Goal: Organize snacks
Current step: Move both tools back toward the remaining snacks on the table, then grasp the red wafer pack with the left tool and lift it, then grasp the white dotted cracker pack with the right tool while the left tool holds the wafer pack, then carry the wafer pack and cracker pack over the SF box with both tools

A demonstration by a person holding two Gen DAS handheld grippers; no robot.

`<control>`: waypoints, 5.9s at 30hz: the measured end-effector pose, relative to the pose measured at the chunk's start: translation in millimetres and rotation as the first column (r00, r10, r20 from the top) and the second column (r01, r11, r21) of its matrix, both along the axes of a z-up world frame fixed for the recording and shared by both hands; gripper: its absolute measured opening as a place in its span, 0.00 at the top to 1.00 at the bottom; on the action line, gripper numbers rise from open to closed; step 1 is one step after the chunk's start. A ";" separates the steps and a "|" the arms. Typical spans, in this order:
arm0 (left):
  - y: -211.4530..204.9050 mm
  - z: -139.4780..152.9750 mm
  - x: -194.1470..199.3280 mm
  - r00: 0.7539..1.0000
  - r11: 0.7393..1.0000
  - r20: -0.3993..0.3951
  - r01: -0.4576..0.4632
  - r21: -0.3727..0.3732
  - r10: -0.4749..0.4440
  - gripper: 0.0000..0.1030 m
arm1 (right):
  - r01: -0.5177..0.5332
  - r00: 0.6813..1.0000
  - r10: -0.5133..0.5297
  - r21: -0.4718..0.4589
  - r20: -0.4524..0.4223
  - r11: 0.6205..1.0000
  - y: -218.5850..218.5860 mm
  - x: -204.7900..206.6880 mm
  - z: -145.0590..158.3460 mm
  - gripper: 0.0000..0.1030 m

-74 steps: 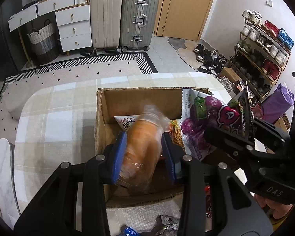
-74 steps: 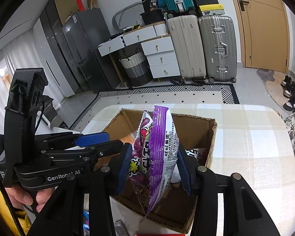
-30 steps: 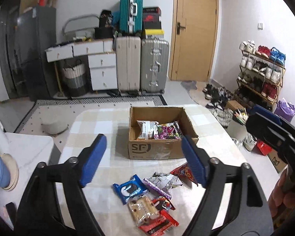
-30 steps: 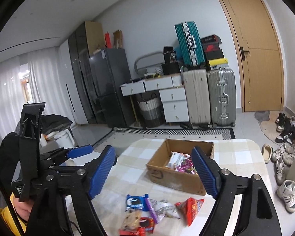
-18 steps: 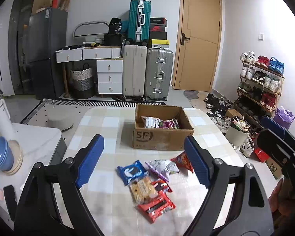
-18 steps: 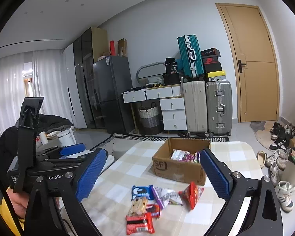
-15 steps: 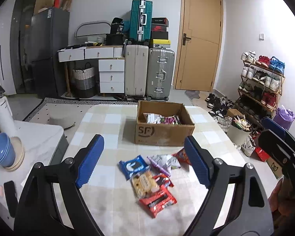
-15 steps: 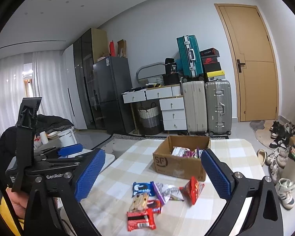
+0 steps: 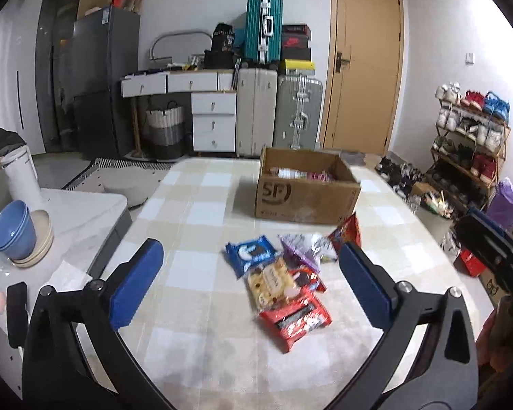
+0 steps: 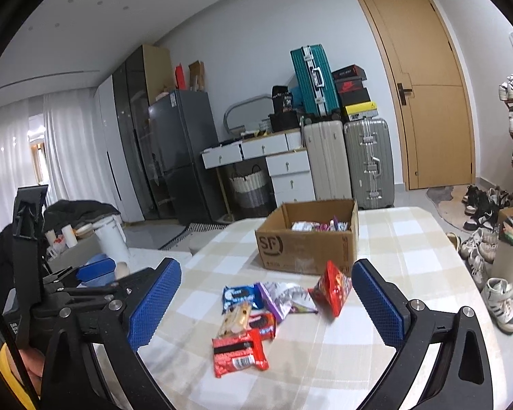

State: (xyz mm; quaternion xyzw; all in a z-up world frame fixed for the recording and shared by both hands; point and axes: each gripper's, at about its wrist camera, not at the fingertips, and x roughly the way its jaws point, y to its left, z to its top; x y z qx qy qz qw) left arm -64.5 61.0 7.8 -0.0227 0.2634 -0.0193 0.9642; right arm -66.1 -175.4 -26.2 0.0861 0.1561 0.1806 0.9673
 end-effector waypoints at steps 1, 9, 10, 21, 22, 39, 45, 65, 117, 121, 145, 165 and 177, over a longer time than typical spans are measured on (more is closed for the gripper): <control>0.3 -5.2 4.7 1.000 1.000 -0.014 -0.001 0.003 0.001 0.00 | 0.000 1.000 0.000 -0.002 -0.002 1.000 0.7 1.1 -1.6 0.01; -9.2 -44.7 33.7 0.992 1.000 -0.123 0.030 0.001 -0.030 0.00 | -0.001 0.999 0.001 0.002 -0.049 1.000 0.8 13.8 -24.8 0.01; -10.8 -46.9 36.7 0.991 0.999 -0.129 0.034 0.001 -0.034 0.00 | 0.000 0.999 0.001 0.005 -0.054 1.000 -0.4 14.3 -26.3 0.01; -30.3 -96.8 70.6 0.957 0.996 -0.276 0.078 -0.032 -0.084 0.00 | 0.007 0.995 -0.005 0.021 -0.100 1.000 -6.1 26.7 -46.0 0.01; -31.7 -103.0 75.0 0.951 0.996 -0.296 0.079 -0.036 -0.086 0.00 | 0.006 0.994 -0.004 0.022 -0.105 1.000 -6.5 28.3 -48.4 0.01; -62.1 -174.5 155.7 0.835 0.992 -0.542 0.033 -0.125 -0.096 0.02 | 0.020 0.972 0.007 0.113 -0.235 0.993 -36.3 67.7 -105.3 0.01; -67.0 -171.8 155.5 0.854 0.995 -0.512 0.067 -0.071 -0.094 0.27 | 0.010 0.969 0.022 0.130 -0.246 0.991 -38.3 70.4 -112.2 0.01; -42.4 -155.3 106.0 0.853 0.971 -0.465 0.191 -0.144 -0.236 0.78 | -0.015 0.975 0.030 0.071 -0.219 0.997 -9.8 50.7 -98.2 0.01; 132.4 -99.9 65.0 0.957 0.992 -0.288 -0.005 -0.126 -0.032 0.61 | -0.368 0.868 0.213 -0.295 -0.448 0.882 171.0 153.3 -130.0 0.10; 136.9 -101.2 64.5 0.959 0.993 -0.281 -0.014 -0.121 -0.020 0.61 | -0.366 0.877 0.184 -0.370 -0.444 0.854 184.5 153.1 -141.0 0.25; 134.6 -107.5 59.9 0.957 0.990 -0.291 -0.017 -0.140 -0.025 0.61 | -0.390 0.859 0.237 -0.279 -0.454 0.877 186.3 145.1 -142.6 0.23; 118.5 -100.9 46.8 0.963 0.997 -0.270 -0.019 -0.079 -0.003 0.61 | -0.437 0.820 0.279 -0.232 -0.500 0.869 194.7 140.3 -155.3 0.44; 110.0 -81.8 41.7 0.972 0.998 -0.233 -0.008 -0.068 -0.008 0.61 | -0.382 0.860 0.316 -0.093 -0.401 0.920 151.9 119.6 -100.6 0.44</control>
